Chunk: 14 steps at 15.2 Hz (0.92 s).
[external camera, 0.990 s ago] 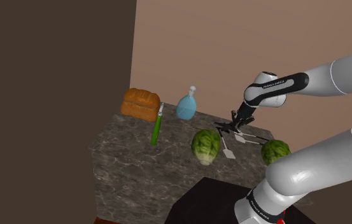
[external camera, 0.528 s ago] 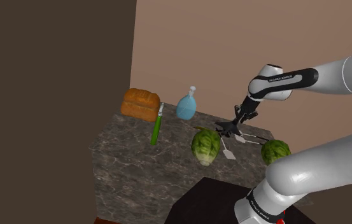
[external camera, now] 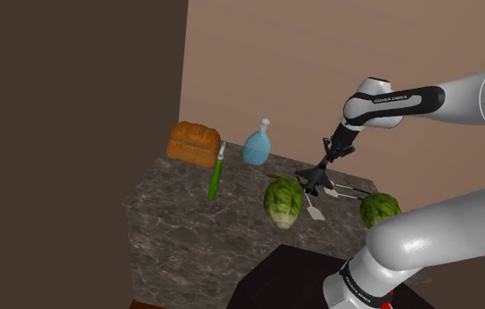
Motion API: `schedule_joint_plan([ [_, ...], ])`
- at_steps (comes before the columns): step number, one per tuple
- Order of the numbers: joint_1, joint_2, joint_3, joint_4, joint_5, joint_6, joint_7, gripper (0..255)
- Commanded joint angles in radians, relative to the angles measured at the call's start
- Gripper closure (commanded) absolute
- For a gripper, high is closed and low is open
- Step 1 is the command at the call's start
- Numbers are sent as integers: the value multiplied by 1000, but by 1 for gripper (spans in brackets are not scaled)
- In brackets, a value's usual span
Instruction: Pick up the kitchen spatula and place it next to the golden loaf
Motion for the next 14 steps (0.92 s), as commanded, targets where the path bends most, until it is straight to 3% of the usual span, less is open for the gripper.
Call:
schedule_joint_plan([
  [1, 25, 26, 28, 21, 19, 1, 37, 255],
  [3, 52, 62, 57, 49, 41, 5, 77, 255],
  [4, 36, 33, 44, 30, 27, -2, 58, 255],
  [5, 36, 33, 44, 30, 27, -2, 58, 0],
  [14, 48, 197, -56, -158, 26, 353, -132, 0],
])
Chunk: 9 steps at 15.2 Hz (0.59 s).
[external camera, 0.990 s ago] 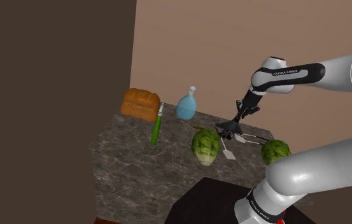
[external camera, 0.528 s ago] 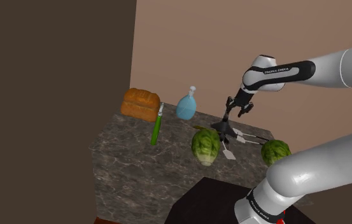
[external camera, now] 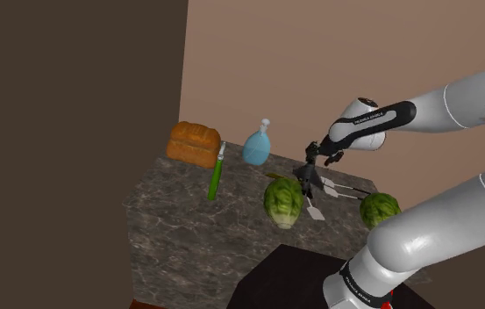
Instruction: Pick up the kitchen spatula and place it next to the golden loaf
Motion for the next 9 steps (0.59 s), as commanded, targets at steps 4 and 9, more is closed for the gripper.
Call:
schedule_joint_plan([
  [4, 39, 192, -69, -77, 77, 57, -159, 0],
  [9, 56, 354, -59, -84, 303, 209, -381, 0],
])
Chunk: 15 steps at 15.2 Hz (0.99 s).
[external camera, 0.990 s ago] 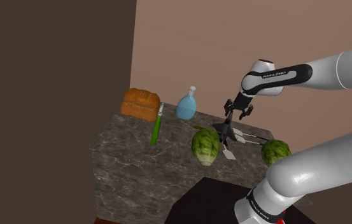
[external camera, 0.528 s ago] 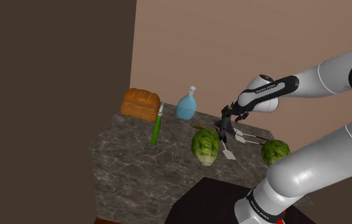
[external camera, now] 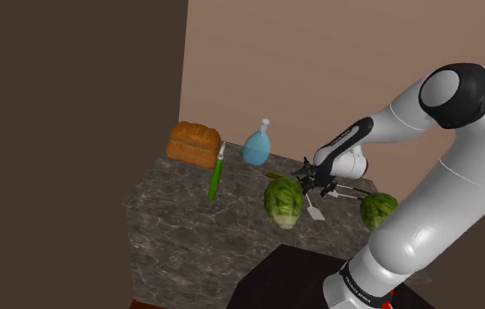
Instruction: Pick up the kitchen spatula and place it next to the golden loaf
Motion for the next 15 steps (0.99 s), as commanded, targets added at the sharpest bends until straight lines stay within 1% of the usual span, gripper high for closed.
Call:
schedule_joint_plan([
  [1, -5, 53, 24, 2, 90, 44, -70, 0],
  [5, -56, 135, 108, 22, 235, 98, -176, 0],
  [6, -67, 146, 123, 25, 252, 106, -190, 0],
  [13, -69, 146, 125, 25, 250, 106, -188, 0],
  [14, -69, 146, 125, 25, 250, 106, -188, 255],
  [15, -69, 146, 125, 25, 250, 106, -188, 255],
])
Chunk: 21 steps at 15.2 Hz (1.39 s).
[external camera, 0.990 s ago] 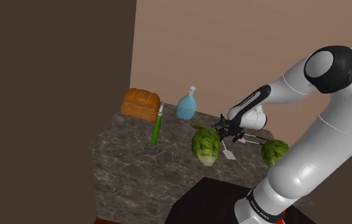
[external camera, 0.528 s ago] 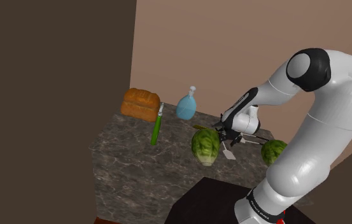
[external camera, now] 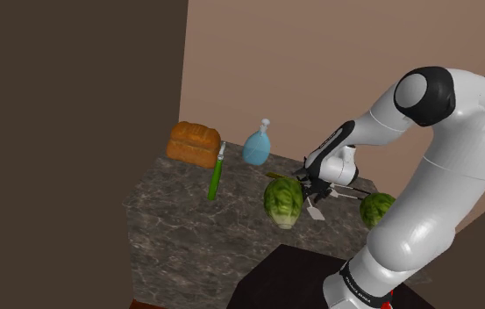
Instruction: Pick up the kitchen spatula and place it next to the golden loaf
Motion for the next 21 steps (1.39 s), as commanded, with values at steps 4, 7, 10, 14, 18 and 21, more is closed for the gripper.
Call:
schedule_joint_plan([
  [4, 0, 2, -3, -1, -2, 1, 2, 255],
  [7, 5, -2, -7, -3, -8, 0, 8, 255],
  [10, 12, -13, -13, -1, -18, -6, 15, 255],
  [14, 75, -87, -117, 48, -173, -124, 132, 0],
  [18, 61, -51, -95, 76, -128, -120, 100, 0],
  [21, 34, 5, -52, 87, -47, -83, 40, 0],
])
